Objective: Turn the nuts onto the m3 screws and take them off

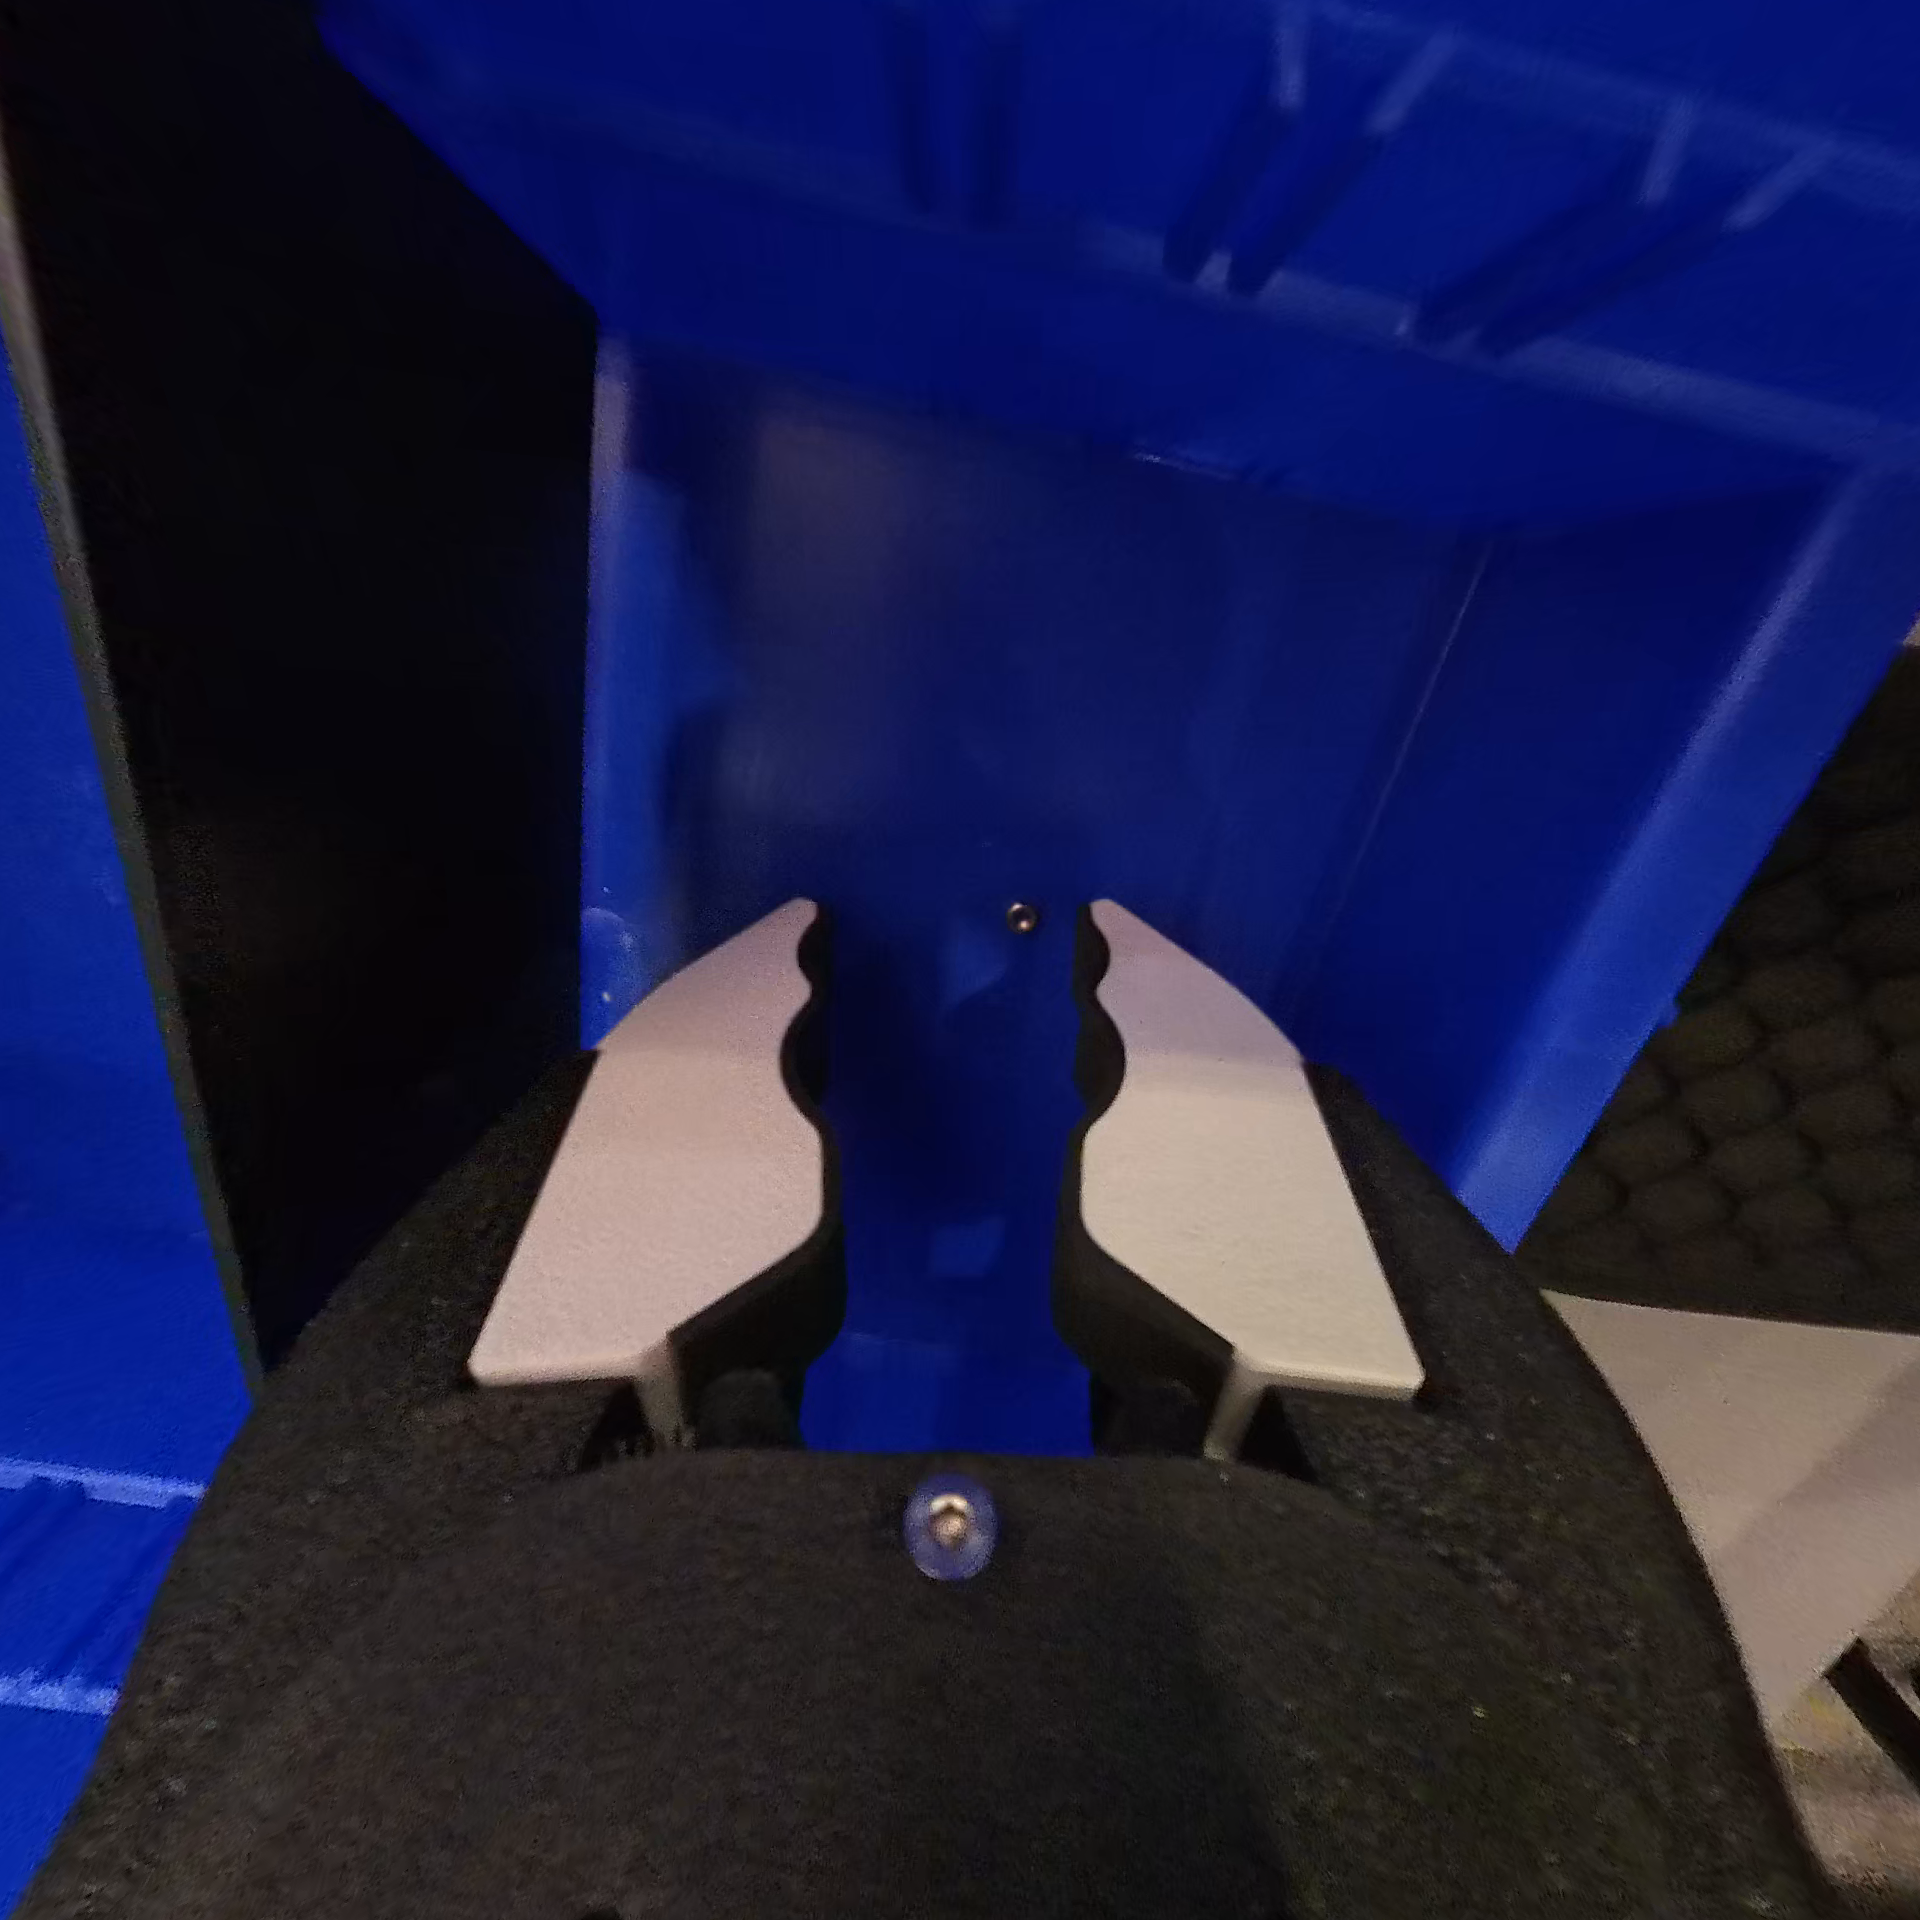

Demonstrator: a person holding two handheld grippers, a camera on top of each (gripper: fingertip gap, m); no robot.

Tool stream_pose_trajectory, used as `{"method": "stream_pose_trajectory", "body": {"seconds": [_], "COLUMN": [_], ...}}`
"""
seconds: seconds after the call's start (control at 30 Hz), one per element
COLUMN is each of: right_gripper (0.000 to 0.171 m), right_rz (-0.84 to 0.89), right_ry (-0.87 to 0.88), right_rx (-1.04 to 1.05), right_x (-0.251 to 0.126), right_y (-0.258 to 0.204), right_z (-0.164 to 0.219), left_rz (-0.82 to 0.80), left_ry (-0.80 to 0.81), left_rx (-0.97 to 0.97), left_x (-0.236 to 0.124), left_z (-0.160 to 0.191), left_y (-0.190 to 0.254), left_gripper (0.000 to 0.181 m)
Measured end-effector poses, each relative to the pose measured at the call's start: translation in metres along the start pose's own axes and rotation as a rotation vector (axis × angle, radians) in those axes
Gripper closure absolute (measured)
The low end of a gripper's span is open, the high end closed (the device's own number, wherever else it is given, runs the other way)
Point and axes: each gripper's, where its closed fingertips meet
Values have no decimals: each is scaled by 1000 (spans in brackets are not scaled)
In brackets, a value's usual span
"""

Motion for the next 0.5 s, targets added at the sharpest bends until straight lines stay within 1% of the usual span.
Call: {"method": "stream_pose_trajectory", "body": {"seconds": [0.07,0.1,0.4,0.5], "right_gripper": [118,118,119,119], "right_rz": [-4,-5,-20,-24], "right_ry": [-2,-3,-30,-30], "right_rx": [-1,-3,-12,-14], "right_x": [1,1,5,5], "right_y": [-1,-1,-4,-5], "right_z": [0,0,3,3], "left_rz": [2,-9,12,12], "left_ry": [16,18,25,26], "left_rx": [1,3,34,35], "left_x": [-1,-1,-2,-2], "left_z": [-1,-2,-1,-1], "left_y": [2,2,11,12], "left_gripper": [146,145,168,171]}}
Point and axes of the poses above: each gripper's, where its closed fingertips meet, x out along the fingers, z out of its underside, y = z × x across the jaws, and after that the axes turned 8 degrees about -z, right-handed
